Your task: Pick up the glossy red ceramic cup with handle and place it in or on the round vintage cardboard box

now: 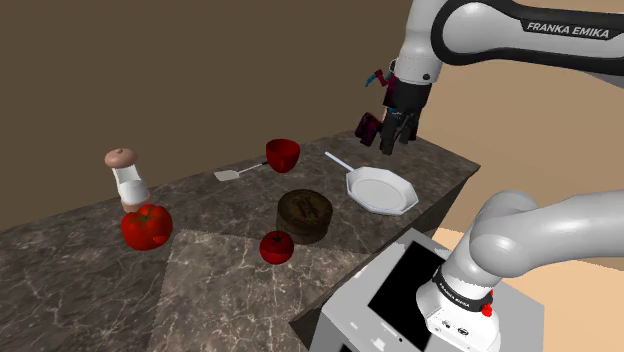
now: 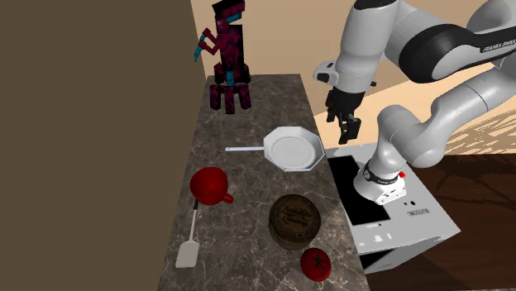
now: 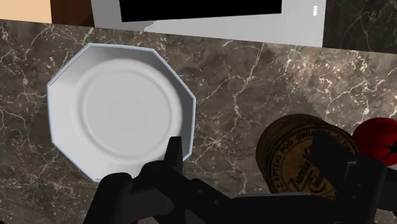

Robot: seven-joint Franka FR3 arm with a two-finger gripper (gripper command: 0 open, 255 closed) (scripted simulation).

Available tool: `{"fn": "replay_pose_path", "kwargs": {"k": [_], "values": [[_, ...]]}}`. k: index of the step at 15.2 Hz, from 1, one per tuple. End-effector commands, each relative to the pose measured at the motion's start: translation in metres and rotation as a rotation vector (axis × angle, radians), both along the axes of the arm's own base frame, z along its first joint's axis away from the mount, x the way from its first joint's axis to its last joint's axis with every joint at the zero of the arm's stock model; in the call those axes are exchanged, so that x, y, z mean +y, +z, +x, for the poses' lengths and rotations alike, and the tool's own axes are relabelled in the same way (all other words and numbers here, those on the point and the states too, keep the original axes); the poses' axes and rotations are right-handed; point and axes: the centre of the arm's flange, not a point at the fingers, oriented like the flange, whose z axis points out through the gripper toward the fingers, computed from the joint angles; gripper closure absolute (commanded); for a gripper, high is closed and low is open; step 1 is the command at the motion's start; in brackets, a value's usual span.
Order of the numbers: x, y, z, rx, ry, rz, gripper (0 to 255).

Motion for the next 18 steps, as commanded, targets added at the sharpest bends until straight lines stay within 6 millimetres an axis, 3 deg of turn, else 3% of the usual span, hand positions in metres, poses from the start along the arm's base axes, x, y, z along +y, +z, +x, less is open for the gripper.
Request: {"fn": "replay_pose_path", "kwargs": {"k": [1, 18], "values": [[0.0, 0.0, 0.0, 0.0, 0.0, 0.0, 0], [0.034, -0.089, 0.204, -0.002, 0.012, -0.058, 0]]}}
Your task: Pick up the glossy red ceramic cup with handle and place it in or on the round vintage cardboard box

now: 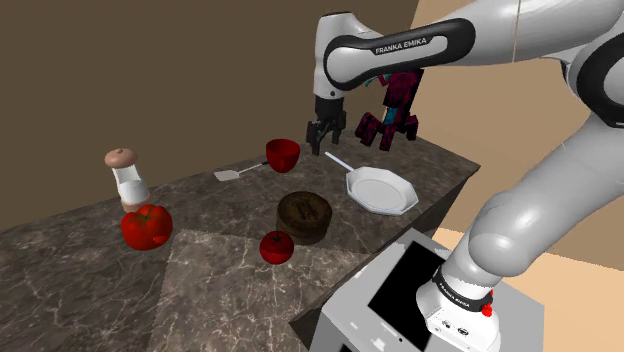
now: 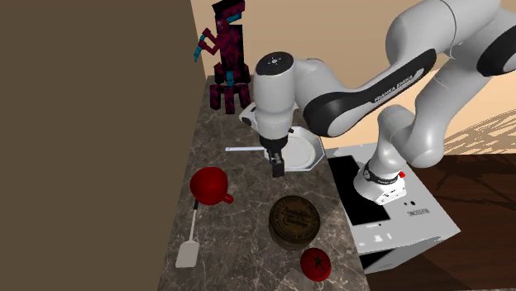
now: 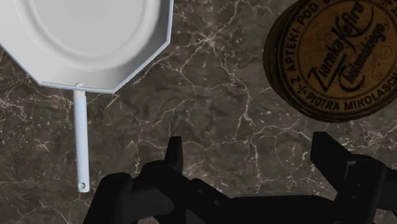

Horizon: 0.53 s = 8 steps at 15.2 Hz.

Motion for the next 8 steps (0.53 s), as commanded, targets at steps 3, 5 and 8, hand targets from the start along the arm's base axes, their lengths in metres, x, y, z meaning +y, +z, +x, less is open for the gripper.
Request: {"fn": "replay_pose_path", "kwargs": {"k": [3, 5, 8], "values": [[0.01, -0.021, 0.049, -0.001, 0.002, -0.013, 0], [0.014, -0.032, 0.073, -0.001, 0.004, -0.02, 0], [0.02, -0.048, 0.109, -0.002, 0.006, -0.03, 0]]}}
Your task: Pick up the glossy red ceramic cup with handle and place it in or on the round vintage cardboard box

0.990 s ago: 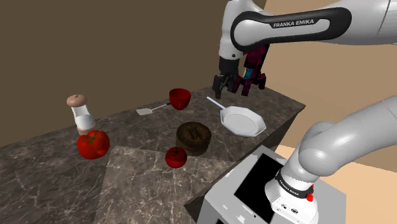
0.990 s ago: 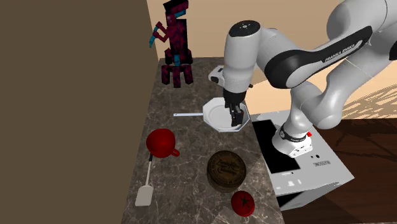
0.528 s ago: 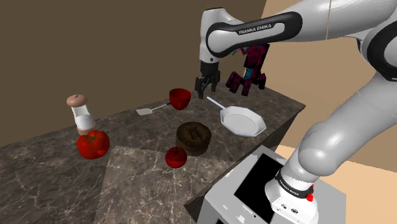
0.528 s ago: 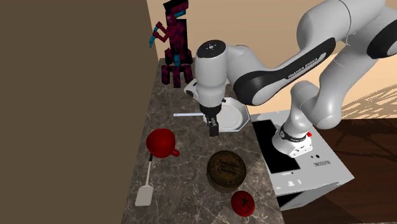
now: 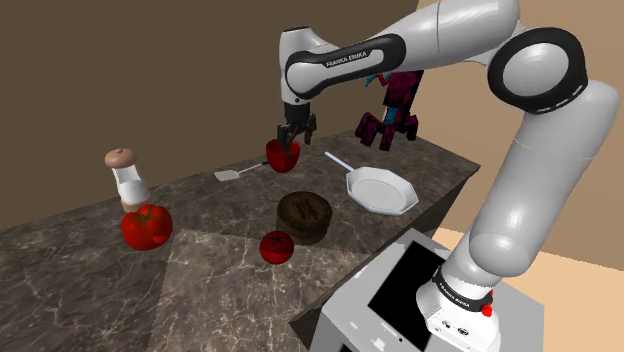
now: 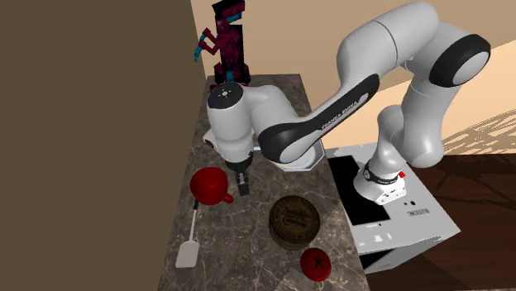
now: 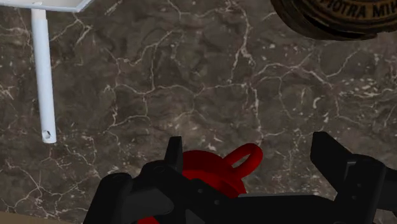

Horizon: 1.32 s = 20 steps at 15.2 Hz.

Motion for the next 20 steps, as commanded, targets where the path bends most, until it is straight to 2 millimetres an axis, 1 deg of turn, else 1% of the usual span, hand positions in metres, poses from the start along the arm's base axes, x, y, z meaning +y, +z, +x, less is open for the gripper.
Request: {"fn": "replay_pose_path", "kwargs": {"k": [1, 8, 9, 16, 17, 20], "values": [[0.004, -0.01, 0.023, -0.001, 0.001, -0.007, 0], [0.017, -0.047, 0.107, -0.002, 0.006, -0.031, 0], [0.018, -0.05, 0.113, -0.002, 0.006, -0.033, 0], [0.013, -0.087, 0.111, -0.002, 0.006, -0.033, 0], [0.013, -0.09, 0.111, -0.002, 0.006, -0.033, 0], [0.013, -0.09, 0.111, -0.002, 0.006, -0.033, 0]]}}
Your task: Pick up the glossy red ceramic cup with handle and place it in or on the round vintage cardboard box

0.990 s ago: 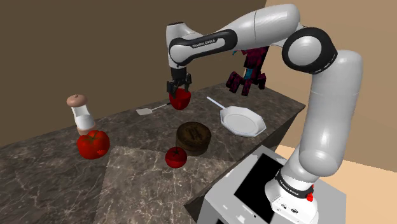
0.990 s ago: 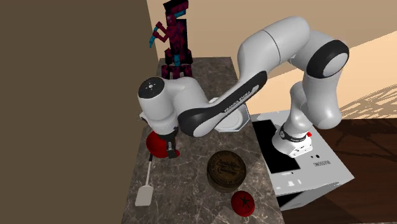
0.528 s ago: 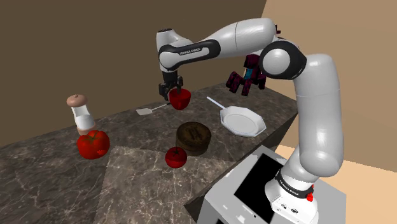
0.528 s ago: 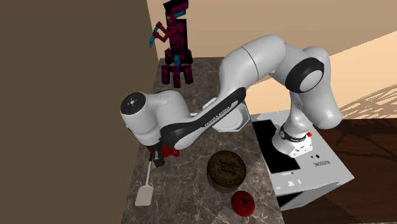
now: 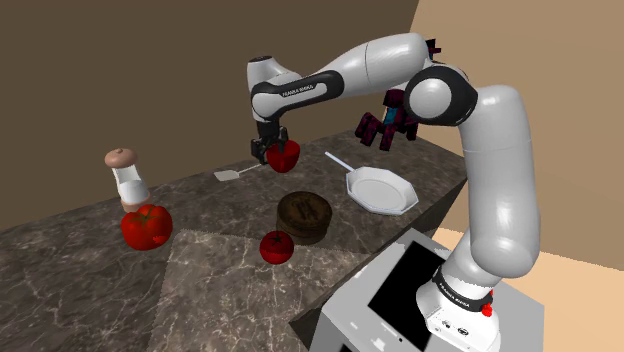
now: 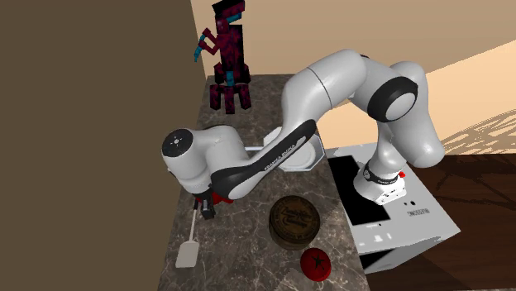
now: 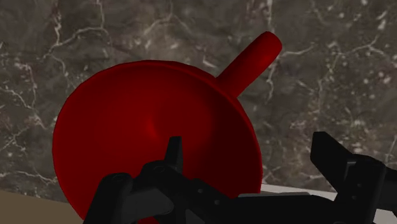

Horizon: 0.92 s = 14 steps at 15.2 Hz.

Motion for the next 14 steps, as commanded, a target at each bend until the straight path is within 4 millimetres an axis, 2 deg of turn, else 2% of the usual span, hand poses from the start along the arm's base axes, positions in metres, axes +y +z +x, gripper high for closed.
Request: {"fn": "replay_pose_path", "kwargs": {"k": [1, 4, 5, 14], "values": [[-0.0001, -0.0005, -0.0001, 0.0, 0.0, 0.0, 0], [-0.0001, -0.0004, -0.0001, 0.0, 0.0, 0.0, 0], [-0.0001, -0.0004, -0.0001, 0.0, 0.0, 0.0, 255], [-0.0001, -0.0005, -0.0001, 0.0, 0.0, 0.0, 255]]}}
